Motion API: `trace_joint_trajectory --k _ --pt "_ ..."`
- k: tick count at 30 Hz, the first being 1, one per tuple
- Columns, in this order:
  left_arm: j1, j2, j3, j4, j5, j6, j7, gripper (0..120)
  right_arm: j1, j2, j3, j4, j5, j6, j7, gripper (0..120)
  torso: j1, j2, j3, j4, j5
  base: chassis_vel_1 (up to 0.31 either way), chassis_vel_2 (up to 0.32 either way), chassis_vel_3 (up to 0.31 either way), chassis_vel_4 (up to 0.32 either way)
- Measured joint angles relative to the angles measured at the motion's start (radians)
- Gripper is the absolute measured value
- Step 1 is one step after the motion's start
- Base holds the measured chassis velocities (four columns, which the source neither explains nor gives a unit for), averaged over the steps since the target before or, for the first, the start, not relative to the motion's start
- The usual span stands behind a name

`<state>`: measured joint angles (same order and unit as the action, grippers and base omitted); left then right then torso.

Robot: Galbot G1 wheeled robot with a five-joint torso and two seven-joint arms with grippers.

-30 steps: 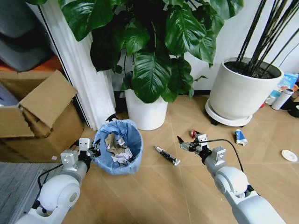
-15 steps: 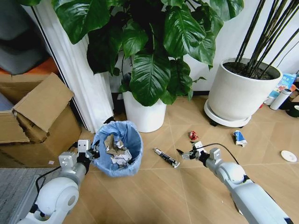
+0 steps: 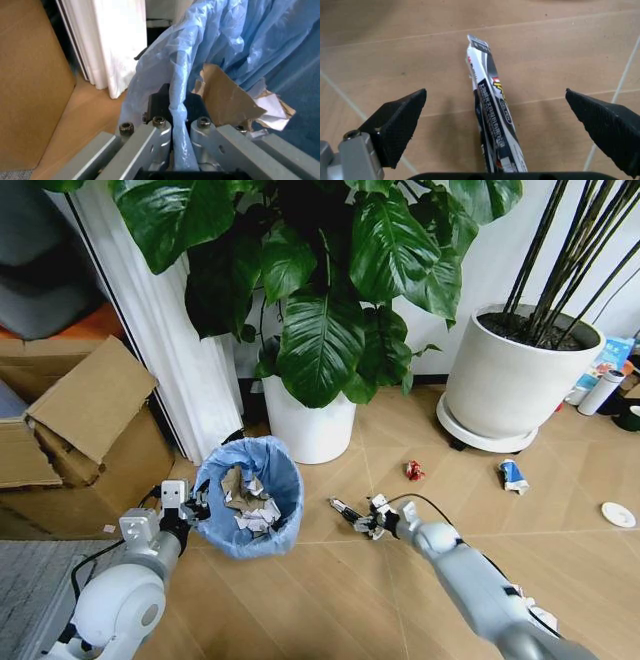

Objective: Pick up the trash bin and place the garbage on the floor into it.

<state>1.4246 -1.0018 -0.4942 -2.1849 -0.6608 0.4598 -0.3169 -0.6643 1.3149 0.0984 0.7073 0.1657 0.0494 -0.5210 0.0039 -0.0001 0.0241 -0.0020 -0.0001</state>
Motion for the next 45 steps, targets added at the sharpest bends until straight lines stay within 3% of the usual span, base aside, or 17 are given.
trace_joint_trajectory --k 3,5,11,15,21,23,25,37,45 --pt "0.0 0.001 0.0 0.002 0.0 0.0 0.0 0 0.014 0.011 0.007 -0.037 -0.004 -0.001 0.008 100 0.0 0.0 0.0 -0.0002 -0.0015 0.0 0.0 0.0 0.0" --pt "-0.002 0.002 0.003 0.005 0.0 -0.002 -0.001 0 0.021 0.02 0.015 -0.072 -0.008 -0.001 0.012 100 0.0 0.0 0.0 -0.0003 -0.0001 0.0 0.0 0.0 0.0" --pt "-0.004 0.0 0.009 0.009 0.004 -0.003 -0.001 0 0.019 0.023 0.027 -0.093 -0.013 -0.002 0.016 97 0.0 0.0 0.0 -0.0004 -0.0006 0.0 0.0 0.0 0.0" --pt "-0.004 0.0 0.012 0.011 0.006 -0.003 -0.001 0 0.015 0.029 0.034 -0.102 -0.014 -0.003 0.023 87 0.0 0.0 0.0 -0.0004 -0.0006 0.0 0.0 0.0 0.0" --pt "-0.005 0.012 0.01 0.008 0.002 -0.003 -0.002 0 0.011 0.038 0.046 -0.11 -0.019 -0.007 0.025 59 0.0 0.0 0.0 -0.0003 -0.0006 0.0 0.0 0.0 0.0" --pt "-0.005 0.013 0.01 0.007 0.001 -0.003 -0.002 0 0.011 0.04 0.047 -0.112 -0.02 -0.007 0.025 57 0.0 0.0 0.0 -0.0002 -0.0006 0.0 0.0 0.0 0.0" --pt "-0.005 0.014 0.009 0.006 0.0 -0.003 -0.002 0 0.011 0.043 0.053 -0.116 -0.022 -0.007 0.025 46 0.0 0.0 0.0 -0.0002 -0.0007 0.0 0.0 0.0 0.0" --pt "-0.009 0.014 0.011 0.003 0.0 -0.003 -0.002 0 -0.012 0.043 0.066 -0.102 -0.017 -0.007 0.034 3 0.0 0.0 0.0 -0.0003 -0.0006 0.0 0.0 0.0 0.0" --pt "-0.007 0.014 0.012 0.0 0.0 -0.003 -0.003 0 -0.055 0.023 0.072 0.015 0.045 -0.024 0.087 0 0.0 0.0 0.0 -0.0001 -0.0006 0.0 0.0 0.0 0.0"
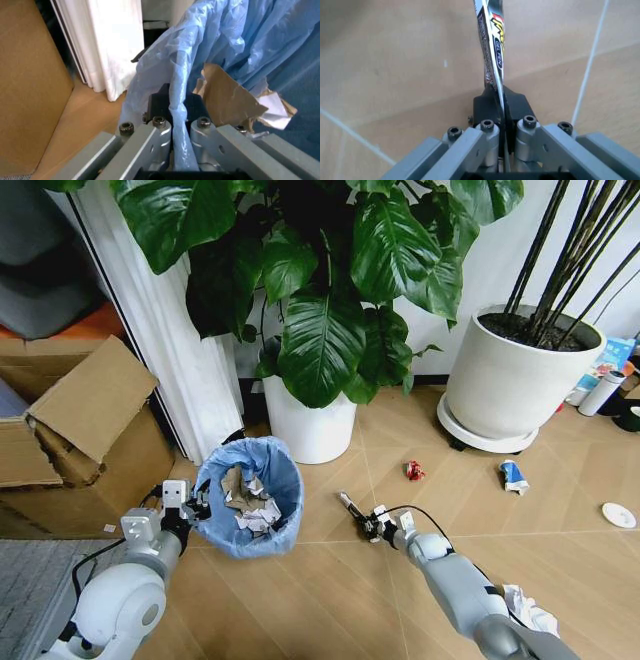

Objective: Pick up the trash bin and place the garbage on the floor into it.

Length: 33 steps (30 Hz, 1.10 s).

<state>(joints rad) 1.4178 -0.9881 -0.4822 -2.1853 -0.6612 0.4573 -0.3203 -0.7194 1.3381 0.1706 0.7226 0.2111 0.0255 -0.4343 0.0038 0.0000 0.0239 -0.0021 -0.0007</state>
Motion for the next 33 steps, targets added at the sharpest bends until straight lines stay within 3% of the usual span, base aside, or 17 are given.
trace_joint_trajectory --k 3,10,12,13,22,26,33 --pt "0.001 0.006 0.001 -0.004 -0.002 0.009 -0.007 0 -0.073 -0.04 0.015 0.186 0.033 -0.025 0.026 0 0.0 0.0 0.0 -0.0001 0.0001 0.0 0.0 0.0 0.0" --pt "0.001 0.034 0.018 -0.002 -0.025 0.033 -0.027 0 -0.163 -0.097 0.037 0.444 0.057 -0.024 0.033 0 0.0 0.0 0.0 -0.0002 0.0002 0.0 0.0 0.0 0.0" --pt "-0.014 0.054 0.033 0.005 -0.079 0.068 -0.055 0 -0.201 -0.137 0.045 0.621 0.09 -0.031 0.05 0 0.0 0.0 0.0 0.0 0.0003 0.0 0.0 0.0 0.0" --pt "-0.014 0.054 0.033 0.005 -0.079 0.068 -0.055 0 -0.201 -0.137 0.045 0.621 0.09 -0.031 0.05 0 0.0 0.0 0.0 0.0 0.0003 0.0 0.0 0.0 0.0" --pt "-0.09 0.129 0.086 0.054 -0.219 0.148 -0.082 0 -0.253 -0.315 0.025 1.067 0.258 -0.125 0.123 0 0.0 0.0 0.0 -0.0001 0.0002 0.0 0.0 0.0 0.0" --pt "-0.122 0.144 0.105 0.076 -0.254 0.164 -0.08 0 -0.257 -0.368 -0.009 1.186 0.31 -0.161 0.138 0 0.0 0.0 0.0 -0.0002 0.0003 0.0 0.0 0.0 0.0" --pt "-0.182 0.155 0.155 0.089 -0.307 0.182 -0.091 0 -0.257 -0.391 -0.075 1.296 0.346 -0.209 0.139 0 0.0 0.0 0.0 -0.0002 -0.0001 0.0 0.0 0.0 0.0"
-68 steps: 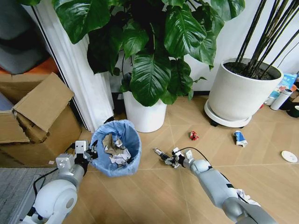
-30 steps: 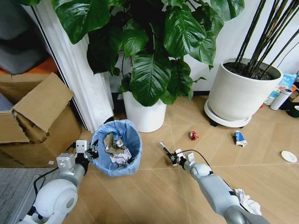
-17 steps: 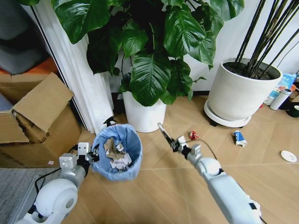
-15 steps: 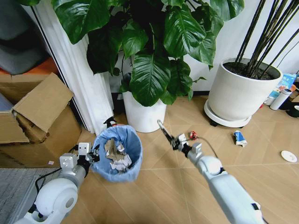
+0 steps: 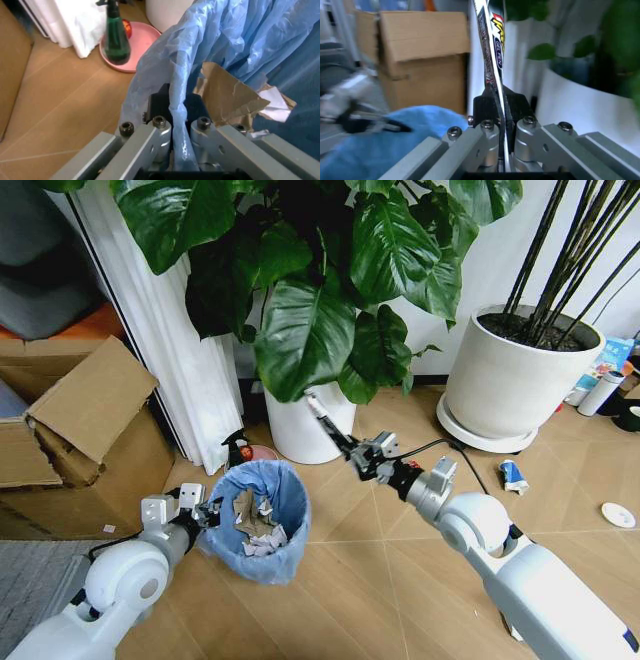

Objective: Pick up the trash bin and place the garbage on the floor into it.

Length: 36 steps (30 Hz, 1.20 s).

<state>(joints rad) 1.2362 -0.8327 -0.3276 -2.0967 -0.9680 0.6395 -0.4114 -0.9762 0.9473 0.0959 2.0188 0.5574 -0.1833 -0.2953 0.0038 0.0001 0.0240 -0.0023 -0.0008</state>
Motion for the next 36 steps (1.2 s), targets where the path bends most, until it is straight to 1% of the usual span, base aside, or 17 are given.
trace_joint_trajectory --k 3,9,10,11,14,15,19,20,23,28,29,30,31,35,36 --pt "-0.019 0.004 0.012 0.001 -0.011 0.002 -0.006 0 -0.001 0.002 -0.038 0.022 0.007 -0.013 0.0 0 0.0 0.0 0.0 0.0 0.0 0.0 0.0 0.0 0.0" --pt "-0.017 0.012 0.011 -0.006 -0.013 0.002 -0.008 0 0.021 0.016 -0.089 0.01 0.004 -0.013 0.001 0 0.0 0.0 0.0 0.0 0.0001 0.0 0.0 0.0 0.0" --pt "-0.016 0.013 0.01 -0.008 -0.013 0.002 -0.008 0 0.04 0.025 -0.112 0.0 0.004 -0.013 0.003 0 0.0 0.0 0.0 0.0 0.0 0.0 0.0 0.0 0.0" --pt "-0.016 0.013 0.01 -0.008 -0.013 0.002 -0.008 0 0.04 0.025 -0.112 0.0 0.004 -0.013 0.003 0 0.0 0.0 0.0 0.0 0.0 0.0 0.0 0.0 0.0" --pt "-0.012 0.014 0.009 -0.011 -0.013 0.002 -0.006 0 0.103 0.056 -0.179 -0.026 0.012 -0.014 0.019 0 0.0 0.0 0.0 0.0001 0.0 0.0 0.0 0.0 0.0" --pt "-0.012 0.014 0.009 -0.011 -0.013 0.002 -0.006 0 0.103 0.056 -0.179 -0.026 0.012 -0.014 0.019 0 0.0 0.0 0.0 0.0001 0.0 0.0 0.0 0.0 0.0" --pt "-0.01 0.02 0.009 -0.012 -0.012 0.002 -0.004 0 0.19 0.095 -0.27 -0.075 0.023 -0.014 0.035 0 0.0 0.0 0.0 0.0002 -0.0002 0.0 0.0 0.0 0.0" --pt "-0.01 0.02 0.009 -0.012 -0.012 0.002 -0.004 0 0.19 0.095 -0.27 -0.075 0.023 -0.014 0.035 0 0.0 0.0 0.0 0.0002 -0.0002 0.0 0.0 0.0 0.0" --pt "-0.011 0.024 0.003 -0.012 -0.015 0.002 -0.003 0 0.227 0.121 -0.32 -0.114 0.024 -0.012 0.042 0 0.0 0.0 0.0 0.0003 0.0 0.0 0.0 0.0 0.0" --pt "-0.011 0.028 -0.003 -0.013 -0.017 0.002 -0.002 0 0.243 0.14 -0.34 -0.142 0.015 -0.018 0.038 0 0.0 0.0 0.0 0.0001 0.0 0.0 0.0 0.0 0.0" --pt "-0.012 0.029 -0.005 -0.013 -0.017 0.002 -0.002 0 0.246 0.143 -0.344 -0.149 0.011 -0.018 0.037 8 0.0 0.0 0.0 0.0002 0.0 0.0 0.0 0.0 0.0" --pt "-0.012 0.029 -0.007 -0.013 -0.017 0.002 -0.002 0 0.248 0.145 -0.347 -0.155 0.009 -0.017 0.036 12 0.0 0.0 0.0 0.0002 0.0 0.0 0.0 0.0 0.0" --pt "-0.012 0.029 -0.007 -0.013 -0.017 0.002 -0.002 0 0.248 0.145 -0.347 -0.155 0.009 -0.017 0.036 12 0.0 0.0 0.0 0.0002 0.0 0.0 0.0 0.0 0.0" --pt "-0.016 0.027 -0.009 -0.01 -0.017 0.0 0.001 0 0.248 0.142 -0.348 -0.17 0.0 -0.005 0.034 32 0.0 0.0 0.0 0.0 0.0 0.0 0.0 0.0 0.0" --pt "-0.016 0.027 -0.009 -0.01 -0.017 0.0 0.001 0 0.248 0.142 -0.348 -0.17 0.0 -0.005 0.034 32 0.0 0.0 0.0 0.0 0.0 0.0 0.0 0.0 0.0"
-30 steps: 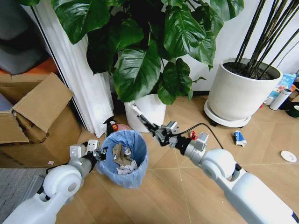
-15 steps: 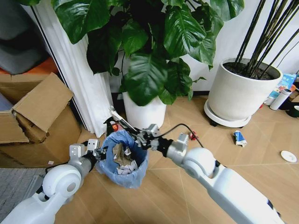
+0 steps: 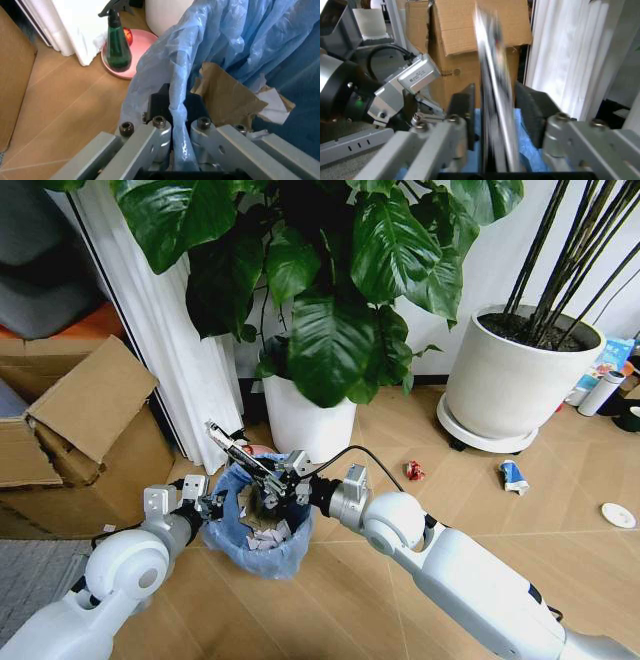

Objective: Pick up the trash bin and place the garbage on the floor into it.

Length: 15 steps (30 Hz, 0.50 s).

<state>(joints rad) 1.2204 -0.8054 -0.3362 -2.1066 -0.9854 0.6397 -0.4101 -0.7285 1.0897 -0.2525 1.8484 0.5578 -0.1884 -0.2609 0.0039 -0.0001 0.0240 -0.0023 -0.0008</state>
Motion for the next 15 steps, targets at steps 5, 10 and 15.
trace_joint_trajectory --k 5,10,15 --pt "-0.004 -0.004 0.0 0.005 0.001 -0.002 0.005 0 -0.006 -0.001 0.005 -0.005 -0.002 0.005 0.0 52 0.0 0.0 0.0 0.0 0.0 0.0 0.0 0.0 0.0" --pt "-0.008 -0.006 -0.002 0.007 0.002 -0.003 0.006 0 -0.008 0.011 0.022 -0.008 -0.002 0.007 0.014 68 0.0 0.0 0.0 0.0001 0.0001 0.0 0.0 0.0 0.0" --pt "-0.002 -0.017 -0.009 0.007 0.015 -0.005 0.007 0 -0.03 0.017 0.065 0.003 -0.003 -0.006 0.06 82 0.0 0.0 0.0 0.0002 0.0001 0.0 0.0 0.0 0.0"
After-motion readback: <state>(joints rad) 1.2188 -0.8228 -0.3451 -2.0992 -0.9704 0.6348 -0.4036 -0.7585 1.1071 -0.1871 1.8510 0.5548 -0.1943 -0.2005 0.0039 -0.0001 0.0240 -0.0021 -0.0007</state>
